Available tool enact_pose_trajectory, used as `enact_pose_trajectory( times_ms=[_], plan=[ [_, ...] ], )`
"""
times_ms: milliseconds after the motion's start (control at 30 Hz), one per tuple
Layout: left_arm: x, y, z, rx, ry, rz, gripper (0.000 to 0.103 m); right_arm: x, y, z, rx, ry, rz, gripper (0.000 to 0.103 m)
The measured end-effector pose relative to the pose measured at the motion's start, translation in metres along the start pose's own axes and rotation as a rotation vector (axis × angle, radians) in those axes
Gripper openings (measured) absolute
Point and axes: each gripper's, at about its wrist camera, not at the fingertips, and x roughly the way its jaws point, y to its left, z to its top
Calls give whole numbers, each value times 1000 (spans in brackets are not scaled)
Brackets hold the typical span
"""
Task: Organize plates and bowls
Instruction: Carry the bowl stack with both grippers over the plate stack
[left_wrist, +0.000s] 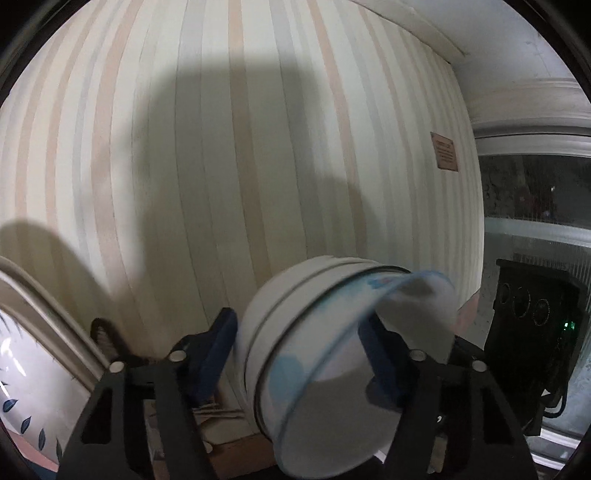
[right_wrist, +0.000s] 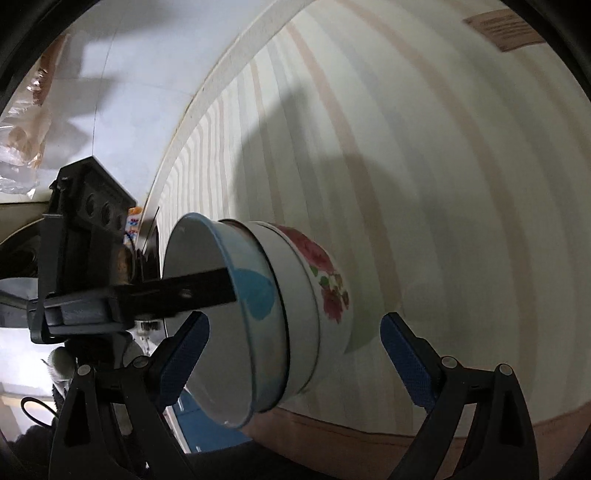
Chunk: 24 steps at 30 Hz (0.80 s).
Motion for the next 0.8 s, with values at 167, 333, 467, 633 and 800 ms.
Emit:
enact_pose_trajectory(
  times_ms=[167, 333, 467, 633, 800],
  plan=[
    [-1, 5, -3, 2, -29, -21, 59, 23, 2, 10, -1, 36, 3, 68],
    [-5, 9, -9, -2, -69, -17, 56, 31, 2, 16, -6, 36, -40, 57],
    [-5, 5, -11, -15, -70, 25, 56, 32, 5, 18, -2, 58, -39, 56],
    [-6, 5, -12, -44, -59, 41, 56, 37, 8, 20, 14, 83, -25, 56],
    [-17, 8, -18, -70, -65, 42, 56, 40, 16, 19, 16, 107, -8, 56]
  ],
)
